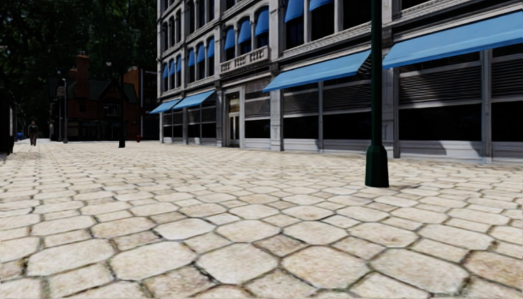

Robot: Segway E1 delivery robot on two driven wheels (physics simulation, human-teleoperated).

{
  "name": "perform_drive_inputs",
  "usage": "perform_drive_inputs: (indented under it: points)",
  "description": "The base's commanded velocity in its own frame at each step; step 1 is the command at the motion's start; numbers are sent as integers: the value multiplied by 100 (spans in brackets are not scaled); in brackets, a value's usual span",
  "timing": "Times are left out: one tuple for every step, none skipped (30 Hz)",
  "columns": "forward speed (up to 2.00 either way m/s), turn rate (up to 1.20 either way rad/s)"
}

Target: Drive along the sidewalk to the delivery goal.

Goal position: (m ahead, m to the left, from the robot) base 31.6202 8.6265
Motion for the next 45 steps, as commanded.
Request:
perform_drive_inputs:
  points:
    - [200,53]
    - [200,53]
    - [200,53]
    - [200,53]
    - [200,53]
    - [200,53]
    - [200,53]
    - [200,54]
    - [200,54]
    - [200,55]
    - [200,56]
    - [200,57]
    - [200,57]
    - [200,57]
    - [200,57]
    - [200,57]
    - [200,57]
    - [200,57]
    - [200,57]
    - [200,57]
    - [200,57]
    - [200,57]
    - [200,57]
    - [200,57]
    - [200,57]
    - [200,57]
    - [200,57]
    - [200,57]
    - [200,57]
    - [200,57]
    - [200,57]
    - [200,57]
    - [200,57]
    - [200,57]
    - [200,57]
    - [200,57]
    - [200,57]
    - [200,57]
    - [200,57]
    - [200,57]
    - [200,57]
    - [200,57]
    - [200,57]
    - [200,56]
    - [200,41]
